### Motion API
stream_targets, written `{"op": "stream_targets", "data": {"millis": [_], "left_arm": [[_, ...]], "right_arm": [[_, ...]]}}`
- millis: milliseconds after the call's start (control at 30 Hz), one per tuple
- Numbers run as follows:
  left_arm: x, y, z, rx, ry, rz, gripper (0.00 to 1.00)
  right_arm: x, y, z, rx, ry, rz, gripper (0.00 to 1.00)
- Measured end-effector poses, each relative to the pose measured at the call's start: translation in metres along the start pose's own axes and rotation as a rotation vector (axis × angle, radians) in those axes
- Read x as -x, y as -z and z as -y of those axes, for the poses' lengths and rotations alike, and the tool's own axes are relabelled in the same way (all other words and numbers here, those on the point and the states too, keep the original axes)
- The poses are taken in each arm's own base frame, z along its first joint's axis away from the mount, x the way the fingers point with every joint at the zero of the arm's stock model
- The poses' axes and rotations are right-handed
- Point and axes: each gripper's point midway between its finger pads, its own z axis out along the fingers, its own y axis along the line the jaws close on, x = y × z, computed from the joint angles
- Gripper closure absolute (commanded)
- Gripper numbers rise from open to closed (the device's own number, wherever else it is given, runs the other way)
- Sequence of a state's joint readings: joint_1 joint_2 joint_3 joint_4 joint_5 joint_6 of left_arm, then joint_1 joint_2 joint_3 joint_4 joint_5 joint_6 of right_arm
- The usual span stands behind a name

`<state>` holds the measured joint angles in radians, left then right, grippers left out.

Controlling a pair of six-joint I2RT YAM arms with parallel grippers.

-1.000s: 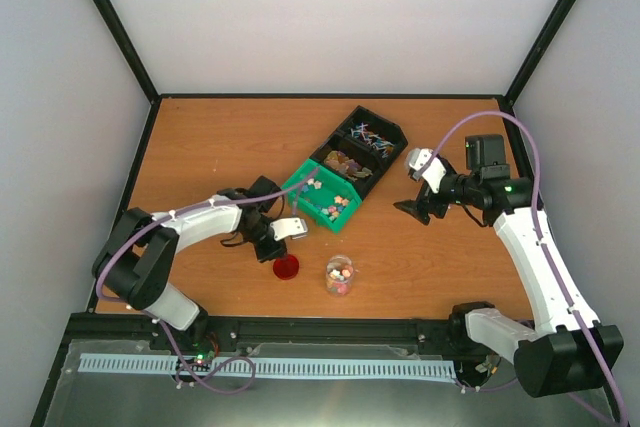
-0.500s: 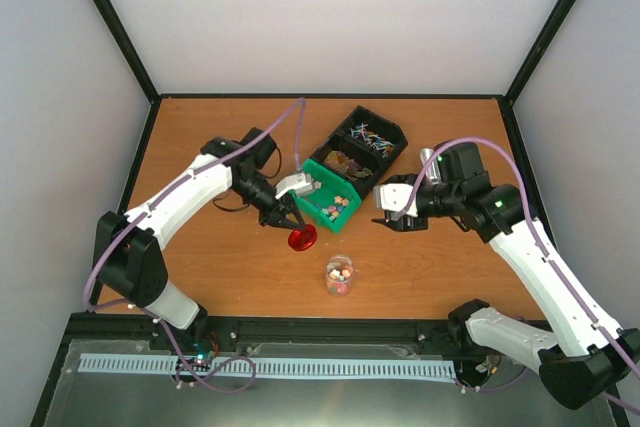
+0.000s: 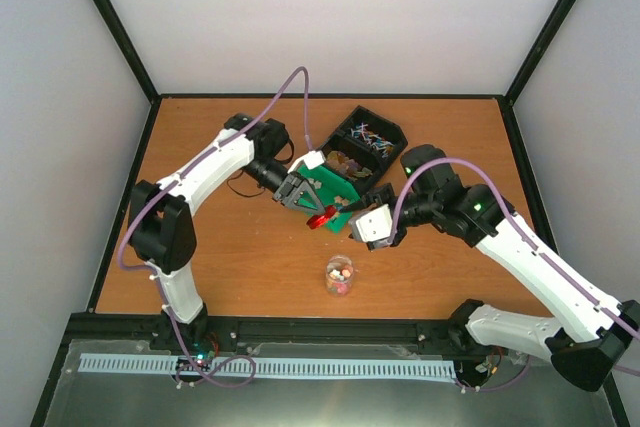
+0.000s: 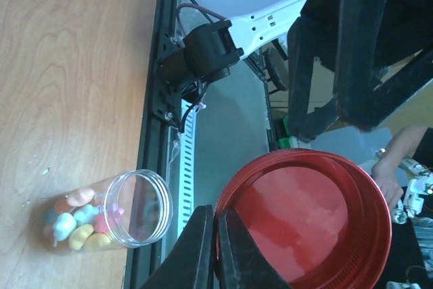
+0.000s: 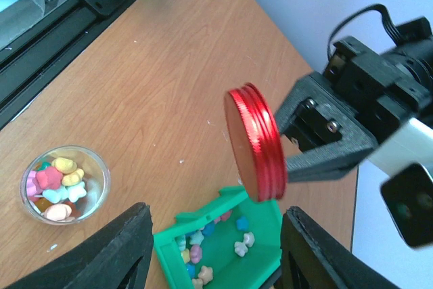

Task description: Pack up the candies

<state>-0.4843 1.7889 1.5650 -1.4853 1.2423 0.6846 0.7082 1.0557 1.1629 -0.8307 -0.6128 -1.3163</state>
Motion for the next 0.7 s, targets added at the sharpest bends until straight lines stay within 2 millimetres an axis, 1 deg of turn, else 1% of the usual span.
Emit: {"op": "stream_targets", "data": {"millis": [100, 200, 333, 367, 467, 533, 700], "left_arm": [[0.000, 0.000, 0.003, -0.026, 0.025, -0.003, 0.98], [-0.003, 0.000, 0.006, -0.037, 0.043, -0.011, 0.98], [-0.005, -0.002, 0.009, -0.048, 0.052, -0.018, 0.98], [-0.006, -0.003, 0.010, -0.051, 0.054, -0.020, 0.98], [-0.007, -0.005, 0.009, -0.058, 0.064, -0.028, 0.98], [-0.007, -0.007, 0.007, -0.065, 0.073, -0.031, 0.98], [-0.006, -0.009, 0.002, -0.072, 0.089, -0.032, 0.97]], "right_arm": [[0.000, -0.008, 0.003, 0.017, 0.002, 0.003, 0.50], [0.001, -0.015, 0.010, 0.025, 0.004, 0.002, 0.51], [0.001, -0.020, 0.017, 0.023, -0.003, -0.003, 0.52], [0.002, -0.020, 0.018, 0.021, -0.003, -0.001, 0.54], [0.007, -0.021, 0.021, 0.013, 0.007, 0.007, 0.65], [0.011, -0.023, 0.022, 0.010, 0.010, 0.013, 0.70], [0.013, -0.028, 0.023, 0.007, 0.000, 0.011, 0.73]]}}
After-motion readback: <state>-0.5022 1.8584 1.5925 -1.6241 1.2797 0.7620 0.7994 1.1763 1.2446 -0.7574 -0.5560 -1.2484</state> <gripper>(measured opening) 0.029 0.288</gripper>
